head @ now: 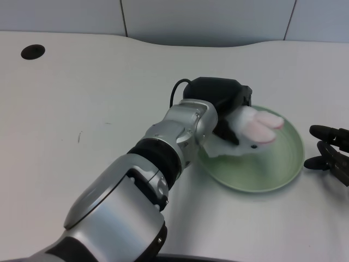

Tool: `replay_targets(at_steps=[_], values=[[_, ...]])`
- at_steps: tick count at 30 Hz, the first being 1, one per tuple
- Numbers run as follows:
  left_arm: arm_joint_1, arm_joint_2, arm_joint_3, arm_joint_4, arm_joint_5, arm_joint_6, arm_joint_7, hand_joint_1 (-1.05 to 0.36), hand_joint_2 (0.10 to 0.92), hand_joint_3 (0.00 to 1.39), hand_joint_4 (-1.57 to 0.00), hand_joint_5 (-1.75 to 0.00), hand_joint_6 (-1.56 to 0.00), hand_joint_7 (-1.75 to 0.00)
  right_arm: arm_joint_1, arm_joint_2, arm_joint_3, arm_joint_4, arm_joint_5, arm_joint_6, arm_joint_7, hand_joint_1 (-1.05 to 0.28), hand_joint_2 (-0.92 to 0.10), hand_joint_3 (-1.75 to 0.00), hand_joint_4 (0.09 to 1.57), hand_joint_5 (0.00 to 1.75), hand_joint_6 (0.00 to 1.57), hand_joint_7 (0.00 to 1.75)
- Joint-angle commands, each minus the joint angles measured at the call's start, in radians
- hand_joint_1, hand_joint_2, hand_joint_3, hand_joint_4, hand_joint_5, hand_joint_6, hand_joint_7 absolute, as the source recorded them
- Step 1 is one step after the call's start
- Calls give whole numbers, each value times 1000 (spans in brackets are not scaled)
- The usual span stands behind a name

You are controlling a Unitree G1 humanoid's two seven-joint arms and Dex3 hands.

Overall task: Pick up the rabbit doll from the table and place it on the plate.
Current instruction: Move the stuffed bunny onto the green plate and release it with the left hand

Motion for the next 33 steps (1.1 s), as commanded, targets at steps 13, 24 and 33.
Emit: replay_targets(at_steps=[13, 24, 33], values=[[11, -13, 68, -1, -57, -35, 33, -264, 905, 100, -708, -1713, -558, -1622, 7, -8, -4, 1, 6, -5, 7, -419, -921, -274, 793, 858, 971, 3], [2, -4, 71, 2, -58, -58, -60, -508, 833, 71, -425, -1542, -400, -1486, 10, -8, 4, 1, -10, -14, -10, -421, -921, -276, 833, 894, 971, 2], [-5, 2, 74, 1, -64, -57, -103, -685, 890, 5, -115, -1091, -231, -872, 10, -8, 7, -1, -6, -7, -12, -419, -921, -277, 783, 842, 969, 1]])
